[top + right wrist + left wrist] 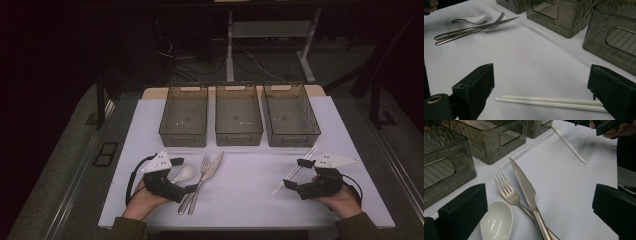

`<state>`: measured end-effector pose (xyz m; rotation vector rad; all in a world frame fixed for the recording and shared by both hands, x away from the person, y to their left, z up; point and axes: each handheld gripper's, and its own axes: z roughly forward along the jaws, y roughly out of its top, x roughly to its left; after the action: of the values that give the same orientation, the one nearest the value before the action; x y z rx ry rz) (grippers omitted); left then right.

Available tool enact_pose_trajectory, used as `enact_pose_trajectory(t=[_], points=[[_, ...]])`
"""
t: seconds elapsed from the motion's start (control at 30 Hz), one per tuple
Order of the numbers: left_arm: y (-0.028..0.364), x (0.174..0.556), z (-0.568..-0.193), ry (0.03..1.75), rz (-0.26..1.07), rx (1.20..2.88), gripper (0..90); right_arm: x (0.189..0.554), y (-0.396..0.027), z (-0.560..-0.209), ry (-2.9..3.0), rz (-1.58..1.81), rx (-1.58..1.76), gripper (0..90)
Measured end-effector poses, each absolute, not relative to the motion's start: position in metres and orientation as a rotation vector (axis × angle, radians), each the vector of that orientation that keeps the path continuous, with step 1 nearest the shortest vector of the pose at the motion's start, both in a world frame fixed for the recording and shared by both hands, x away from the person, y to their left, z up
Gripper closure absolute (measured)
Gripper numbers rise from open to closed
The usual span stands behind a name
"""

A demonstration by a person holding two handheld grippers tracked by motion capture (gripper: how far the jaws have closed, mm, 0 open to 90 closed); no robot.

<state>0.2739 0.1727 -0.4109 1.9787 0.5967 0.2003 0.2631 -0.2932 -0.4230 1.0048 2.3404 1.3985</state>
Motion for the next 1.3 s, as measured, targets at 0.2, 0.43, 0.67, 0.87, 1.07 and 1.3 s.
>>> enact_pose_trajectory(t=[0.2,0.43,0.67,0.87,1.07,1.3], points=[[0.172,0.274,-0.410,0.593,0.201,1.980,0.0,0.263,-0.293,-0.422,2.342,1.386,1.018,6.7],[0.173,0.274,-0.410,0.604,0.200,1.975,0.0,0.263,-0.293,-0.419,2.337,1.372,1.029,6.8],[0.174,0.273,-0.410,0.608,0.204,1.978,0.0,0.268,-0.289,-0.415,2.370,1.352,1.032,23.3],[0.174,0.271,-0.409,0.605,0.202,1.977,0.0,0.270,-0.283,-0.411,2.391,1.344,1.031,32.8],[0.174,0.271,-0.409,0.608,0.203,1.977,0.0,0.275,-0.278,-0.415,2.445,1.311,1.041,49.6],[0.175,0.271,-0.410,0.612,0.201,1.975,0.0,0.288,-0.288,-0.417,2.435,1.275,1.085,72.6]])
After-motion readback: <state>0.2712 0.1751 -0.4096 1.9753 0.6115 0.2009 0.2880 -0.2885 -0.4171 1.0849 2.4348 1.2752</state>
